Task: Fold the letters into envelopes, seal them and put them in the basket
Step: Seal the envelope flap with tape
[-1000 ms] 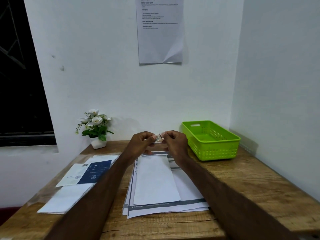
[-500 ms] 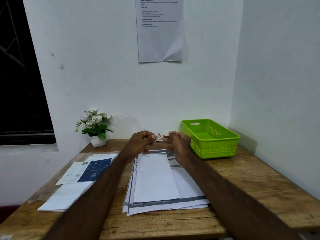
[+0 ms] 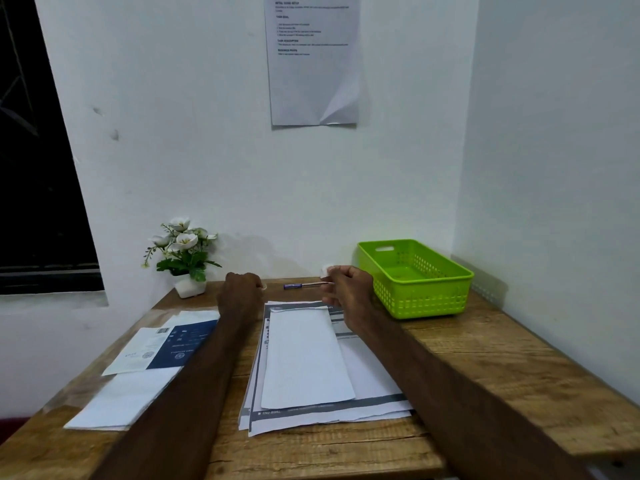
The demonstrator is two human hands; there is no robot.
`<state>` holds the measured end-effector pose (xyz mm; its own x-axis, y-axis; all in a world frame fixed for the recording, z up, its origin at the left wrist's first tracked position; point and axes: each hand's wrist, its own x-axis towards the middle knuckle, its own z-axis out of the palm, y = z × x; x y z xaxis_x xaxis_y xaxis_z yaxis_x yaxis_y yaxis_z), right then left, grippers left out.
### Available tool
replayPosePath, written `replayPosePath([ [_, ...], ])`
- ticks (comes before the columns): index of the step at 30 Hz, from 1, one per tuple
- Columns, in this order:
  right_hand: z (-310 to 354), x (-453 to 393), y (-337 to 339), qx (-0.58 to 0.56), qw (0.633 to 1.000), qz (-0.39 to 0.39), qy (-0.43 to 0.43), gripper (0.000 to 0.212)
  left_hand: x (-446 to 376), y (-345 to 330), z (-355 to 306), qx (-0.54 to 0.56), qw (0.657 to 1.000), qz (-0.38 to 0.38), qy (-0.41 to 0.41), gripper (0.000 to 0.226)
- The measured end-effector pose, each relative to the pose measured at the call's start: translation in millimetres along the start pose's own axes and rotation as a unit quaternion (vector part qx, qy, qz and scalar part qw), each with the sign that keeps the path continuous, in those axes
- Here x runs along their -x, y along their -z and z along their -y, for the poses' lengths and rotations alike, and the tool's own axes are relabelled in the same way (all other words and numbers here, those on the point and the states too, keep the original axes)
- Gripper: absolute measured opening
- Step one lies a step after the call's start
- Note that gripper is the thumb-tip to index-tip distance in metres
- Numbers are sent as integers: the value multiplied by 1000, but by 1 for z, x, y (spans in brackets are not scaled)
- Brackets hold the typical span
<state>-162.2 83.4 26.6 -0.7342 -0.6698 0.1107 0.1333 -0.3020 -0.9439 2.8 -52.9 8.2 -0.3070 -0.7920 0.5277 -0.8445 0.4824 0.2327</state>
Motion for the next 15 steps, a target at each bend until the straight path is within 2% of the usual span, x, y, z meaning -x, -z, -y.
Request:
replayPosePath([
  [3,-1,0,-1,8,1000,1,1,3,1,-3,3,-51,998,22,0,26],
  [5,-3,0,-1,14,1000,3,0,4,1,-2,5,-40,999,23,-8,26],
  [10,-3,1,-2,18,1000,10,-7,7,-1,12,-8,102,994,-34,-35,30],
  [12,-2,2,-2,16,1000,7,-13,10,2,20,-24,155,982,-72,-76,31],
  [15,0,5,-3,7,1000,8,-23,16,17,33,-51,179,964,-112,-163,26],
])
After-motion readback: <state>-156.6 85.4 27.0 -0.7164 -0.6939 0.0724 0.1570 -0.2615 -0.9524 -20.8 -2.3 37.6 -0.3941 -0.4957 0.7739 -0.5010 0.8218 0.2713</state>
